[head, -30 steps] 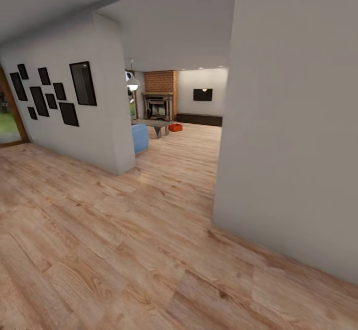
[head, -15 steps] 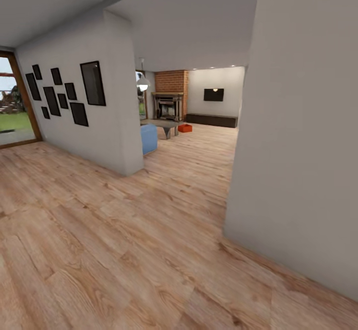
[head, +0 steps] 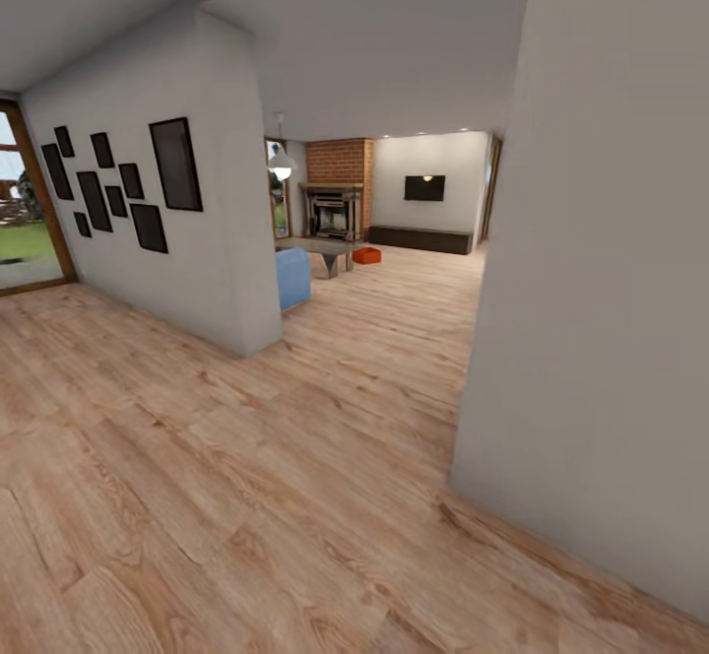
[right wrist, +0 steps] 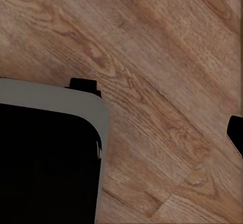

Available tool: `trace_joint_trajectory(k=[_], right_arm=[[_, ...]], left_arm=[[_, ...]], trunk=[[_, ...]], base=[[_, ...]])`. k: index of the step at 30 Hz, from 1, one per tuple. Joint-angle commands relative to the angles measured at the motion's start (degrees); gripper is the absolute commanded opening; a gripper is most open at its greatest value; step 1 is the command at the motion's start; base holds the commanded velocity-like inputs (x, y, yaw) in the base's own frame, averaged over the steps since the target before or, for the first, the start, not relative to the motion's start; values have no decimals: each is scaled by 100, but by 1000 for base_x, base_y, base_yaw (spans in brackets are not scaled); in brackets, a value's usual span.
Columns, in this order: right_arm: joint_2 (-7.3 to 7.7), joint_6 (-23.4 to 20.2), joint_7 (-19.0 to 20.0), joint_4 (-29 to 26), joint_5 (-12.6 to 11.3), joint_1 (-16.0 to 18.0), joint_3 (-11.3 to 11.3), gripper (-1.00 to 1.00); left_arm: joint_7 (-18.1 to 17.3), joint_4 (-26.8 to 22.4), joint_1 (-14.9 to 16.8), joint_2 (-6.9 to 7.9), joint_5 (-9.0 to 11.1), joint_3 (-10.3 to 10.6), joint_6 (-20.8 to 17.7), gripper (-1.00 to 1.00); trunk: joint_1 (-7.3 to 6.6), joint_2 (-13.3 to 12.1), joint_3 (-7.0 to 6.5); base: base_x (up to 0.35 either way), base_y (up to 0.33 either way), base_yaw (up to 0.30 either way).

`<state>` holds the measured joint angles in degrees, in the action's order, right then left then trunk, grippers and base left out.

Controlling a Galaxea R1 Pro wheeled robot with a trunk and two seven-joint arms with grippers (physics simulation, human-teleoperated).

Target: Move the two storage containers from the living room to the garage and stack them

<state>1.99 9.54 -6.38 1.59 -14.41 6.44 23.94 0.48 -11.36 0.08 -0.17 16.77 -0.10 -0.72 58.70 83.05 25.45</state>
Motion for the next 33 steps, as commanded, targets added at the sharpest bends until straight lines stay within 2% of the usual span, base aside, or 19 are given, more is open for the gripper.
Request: trace_joint_trajectory(k=[1,14,33], right_arm=[[-3,32,-2,17,-53,7,50,100],[-97,-44,-16,-36,-116,7,-3,100],[-80,-26,21,-54,-50,7,80,100]], left_arm=[[5,-6,1,-1,37,1,-8,100],[5,-7,1,-1,37,1,-8,100],[2,18,1,-1,37,-1,7,100]], trunk=[[3,3,6],[3,3,6],[3,3,6]], base=[[329,0,0],[332,0,0],[334,0,0]])
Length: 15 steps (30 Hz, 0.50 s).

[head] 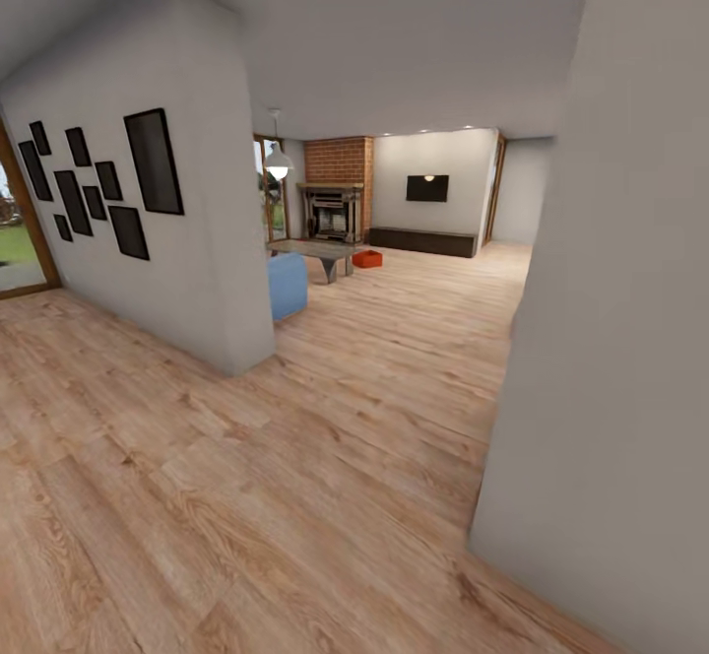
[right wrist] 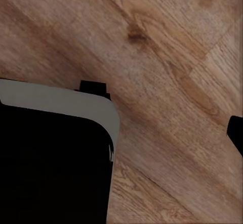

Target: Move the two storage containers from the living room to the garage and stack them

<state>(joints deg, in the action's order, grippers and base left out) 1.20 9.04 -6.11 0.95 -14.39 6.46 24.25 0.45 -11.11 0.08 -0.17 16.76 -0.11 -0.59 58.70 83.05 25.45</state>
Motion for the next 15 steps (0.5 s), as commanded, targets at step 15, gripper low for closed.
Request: trace_joint_trajectory(k=[15], right_arm=[[18,18,33,10,104,5,55,100]], left_arm=[[2,-3,1,1,42,-14,-12,100]], trunk=[[3,3,6]], base=[[334,0,0]])
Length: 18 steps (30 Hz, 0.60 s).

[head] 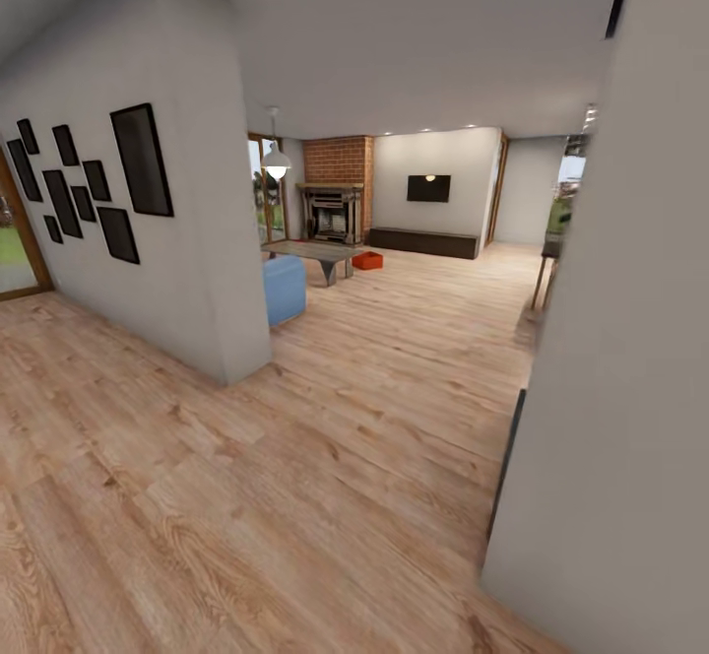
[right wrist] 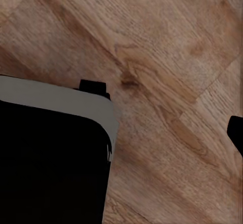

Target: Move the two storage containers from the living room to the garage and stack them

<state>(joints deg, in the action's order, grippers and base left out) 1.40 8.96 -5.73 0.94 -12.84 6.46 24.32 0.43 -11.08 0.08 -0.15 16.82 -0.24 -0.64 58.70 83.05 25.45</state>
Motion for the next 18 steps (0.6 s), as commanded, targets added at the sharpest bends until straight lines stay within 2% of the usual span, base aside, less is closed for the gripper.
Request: trace_joint_trajectory(k=[1,8,13,18], right_arm=[[-7,26,-6,11,0,5,48,100],[-35,27,-64,10,363,5,36,100],[-32,19,-63,11,398,5,35,100],[-33,11,-74,11,359,5,-19,100]], left_arm=[[5,-4,1,-1,38,-1,-10,100],[7,-24,1,-2,34,-9,-15,100],[7,-25,1,-8,32,-11,-15,100],[9,-3,1,-11,29,-3,-2,100]], trunk=[[3,3,6],[3,3,6],[3,3,6],[3,3,6]], base=[[334,0,0],[334,0,41],[334,0,222],[334,0,65]])
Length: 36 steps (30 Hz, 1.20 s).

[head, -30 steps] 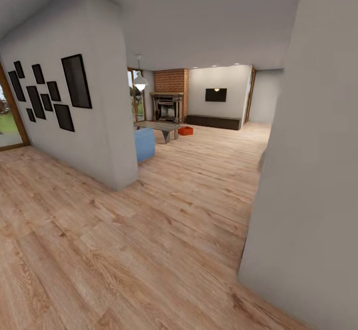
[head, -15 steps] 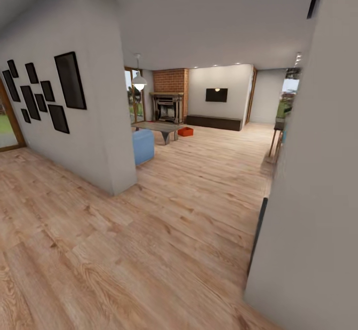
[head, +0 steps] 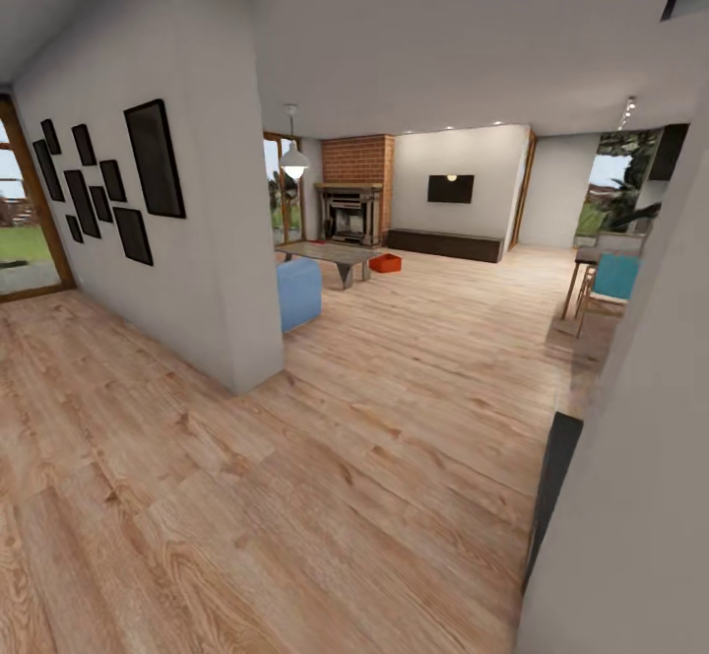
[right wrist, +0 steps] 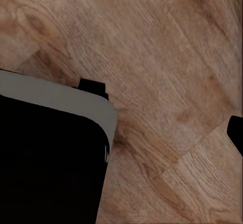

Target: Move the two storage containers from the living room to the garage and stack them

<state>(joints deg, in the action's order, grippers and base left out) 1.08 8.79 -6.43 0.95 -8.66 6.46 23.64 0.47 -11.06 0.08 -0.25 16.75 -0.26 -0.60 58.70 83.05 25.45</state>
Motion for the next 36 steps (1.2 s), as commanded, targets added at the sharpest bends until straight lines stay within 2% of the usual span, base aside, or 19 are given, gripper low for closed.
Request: trace_joint_trajectory(k=[1,11,21,36], right_arm=[[-2,27,-5,10,-58,5,52,100],[-3,26,-7,10,-49,5,104,100],[18,26,0,10,-105,5,23,100],[-3,28,-5,10,-110,5,17,100]], left_arm=[[5,-3,1,-1,36,-1,-5,100],[-2,48,1,-1,11,0,23,100],[4,22,1,6,17,0,27,100],[5,39,1,7,25,0,7,100]], trunk=[[3,3,6],[3,3,6],[3,3,6],[3,3,6]], base=[[334,0,15],[334,0,2],[334,10,0],[334,119,0]])
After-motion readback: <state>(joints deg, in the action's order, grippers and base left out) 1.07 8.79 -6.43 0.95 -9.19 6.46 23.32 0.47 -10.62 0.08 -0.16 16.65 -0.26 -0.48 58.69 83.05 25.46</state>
